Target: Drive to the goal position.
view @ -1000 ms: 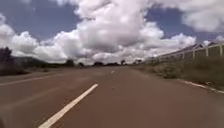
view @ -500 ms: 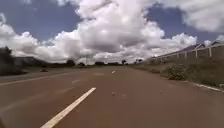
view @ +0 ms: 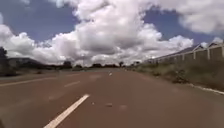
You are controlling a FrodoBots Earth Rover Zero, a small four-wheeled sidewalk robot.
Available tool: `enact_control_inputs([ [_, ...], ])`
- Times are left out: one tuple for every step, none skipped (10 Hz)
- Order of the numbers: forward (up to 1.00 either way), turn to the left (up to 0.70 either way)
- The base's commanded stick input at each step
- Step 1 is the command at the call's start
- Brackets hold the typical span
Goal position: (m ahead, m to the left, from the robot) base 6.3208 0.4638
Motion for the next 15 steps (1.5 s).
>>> enact_control_inputs([
  [1.00, -0.08],
  [1.00, 0.00],
  [1.00, 0.00],
  [1.00, 0.00],
  [1.00, 0.00],
  [1.00, 0.00],
  [1.00, 0.00],
  [1.00, 0.00],
  [1.00, 0.00],
  [1.00, -0.03],
  [1.00, -0.12],
  [1.00, -0.31],
  [1.00, -0.11],
  [1.00, 0.00],
  [1.00, 0.00],
])
